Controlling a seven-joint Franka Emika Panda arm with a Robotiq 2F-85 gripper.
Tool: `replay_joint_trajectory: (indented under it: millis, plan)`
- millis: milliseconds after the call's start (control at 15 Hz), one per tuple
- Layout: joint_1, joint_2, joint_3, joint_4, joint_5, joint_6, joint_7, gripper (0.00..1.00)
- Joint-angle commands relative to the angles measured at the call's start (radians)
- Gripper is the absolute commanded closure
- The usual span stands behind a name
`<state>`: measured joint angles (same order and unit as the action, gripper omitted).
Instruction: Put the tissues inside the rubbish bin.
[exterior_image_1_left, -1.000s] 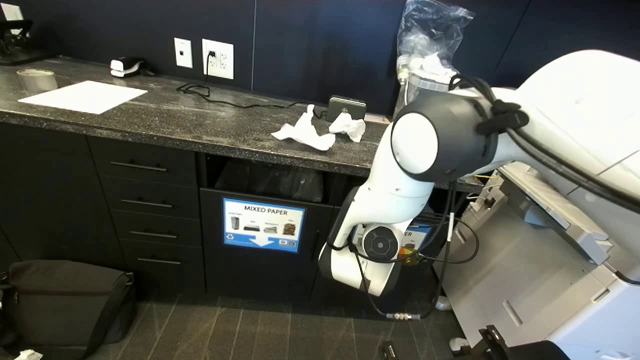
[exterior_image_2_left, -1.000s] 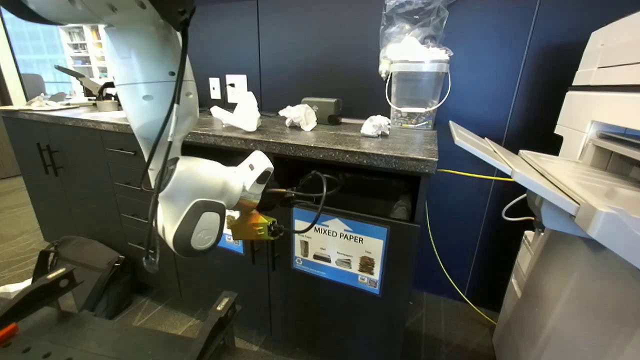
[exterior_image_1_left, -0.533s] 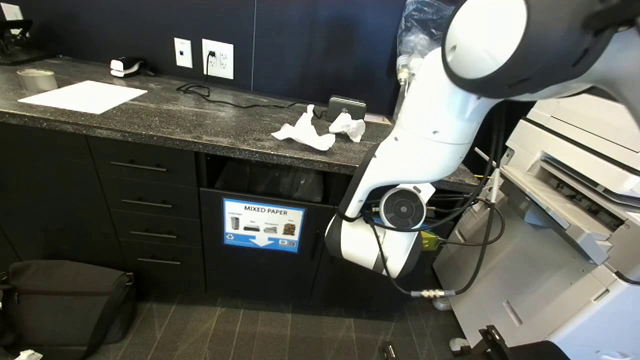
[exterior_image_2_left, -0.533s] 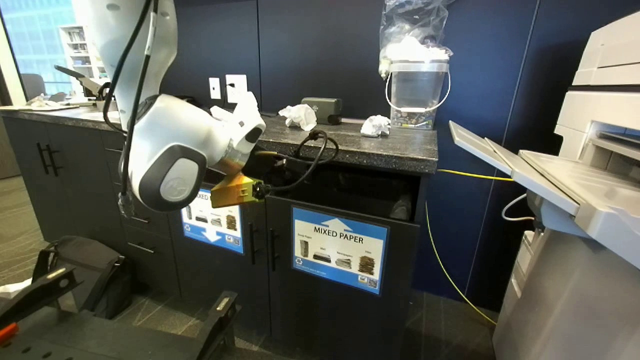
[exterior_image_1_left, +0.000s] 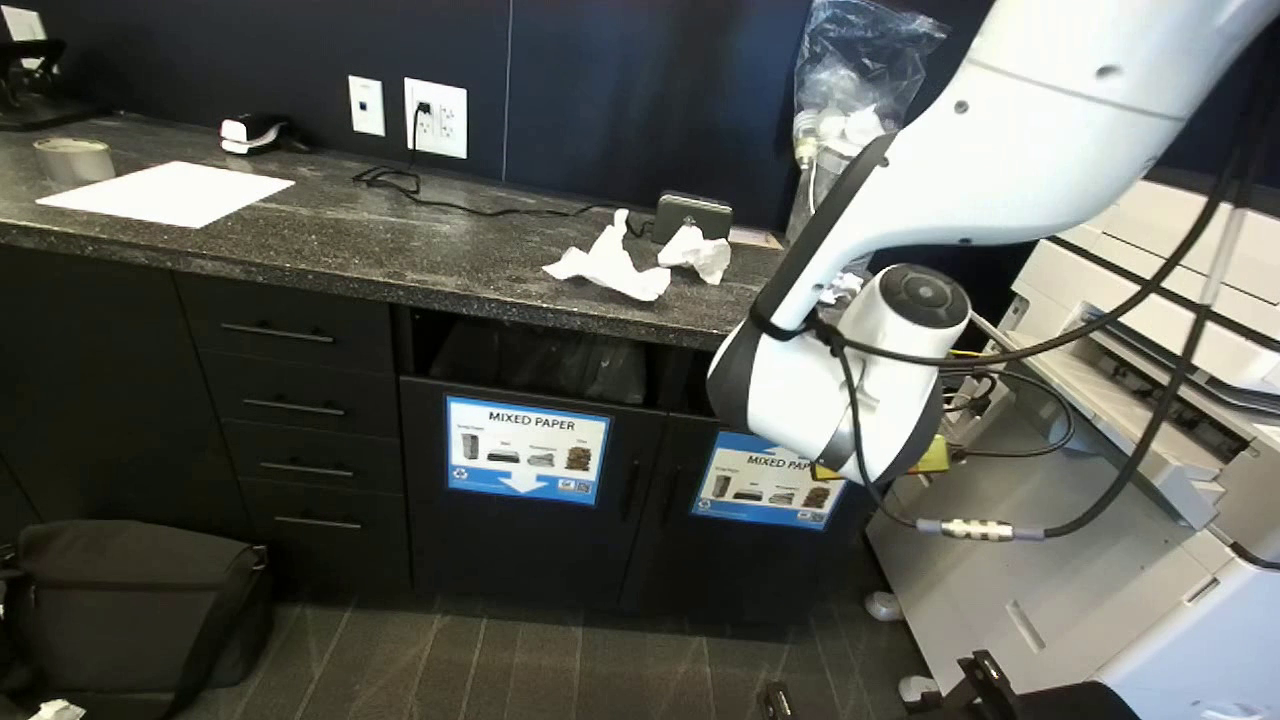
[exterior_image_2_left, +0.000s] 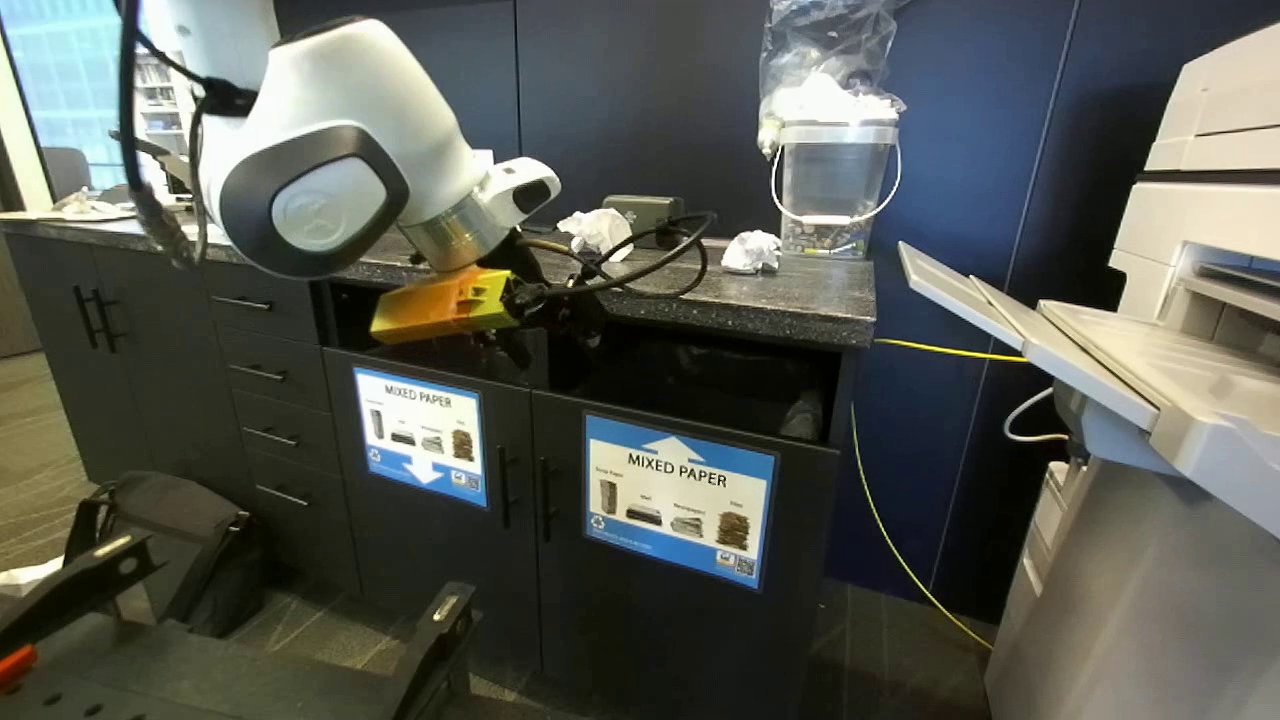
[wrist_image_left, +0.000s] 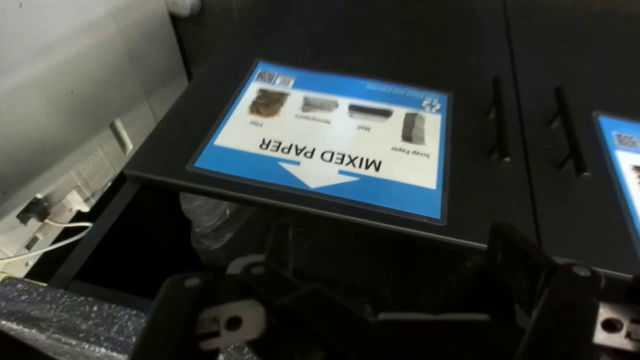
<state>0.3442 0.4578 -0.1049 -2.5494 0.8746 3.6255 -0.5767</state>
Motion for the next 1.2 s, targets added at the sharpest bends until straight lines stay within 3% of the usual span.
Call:
replay_joint_trajectory:
  millis: [0,133,333,400,733,800,933,1133]
  plan:
    - [0.069,-0.249,-0.112,-0.133,0.123,-0.277,-0.24,0.0]
    - [0.172,-0.274,-0.271,-0.183,0.17,-0.375,-0.343,0.0]
    - [0.311,-0.236,-0.487,-0.265,0.035,-0.388,-0.354,0.0]
    - [0.355,-0.166,-0.546,-0.206,0.076,-0.426,-0.43,0.0]
    - [0.65,-0.081,-0.879,-0.225,0.039,-0.515,-0.464,0.0]
    - [0.538,-0.123,-0.769,-0.224,0.053,-0.487,-0.455,0.0]
    - [0.617,-0.099,-0.846,-0.224,0.051,-0.508,-0.456,0.0]
    - [0.633,-0.09,-0.855,-0.223,0.051,-0.51,-0.456,0.0]
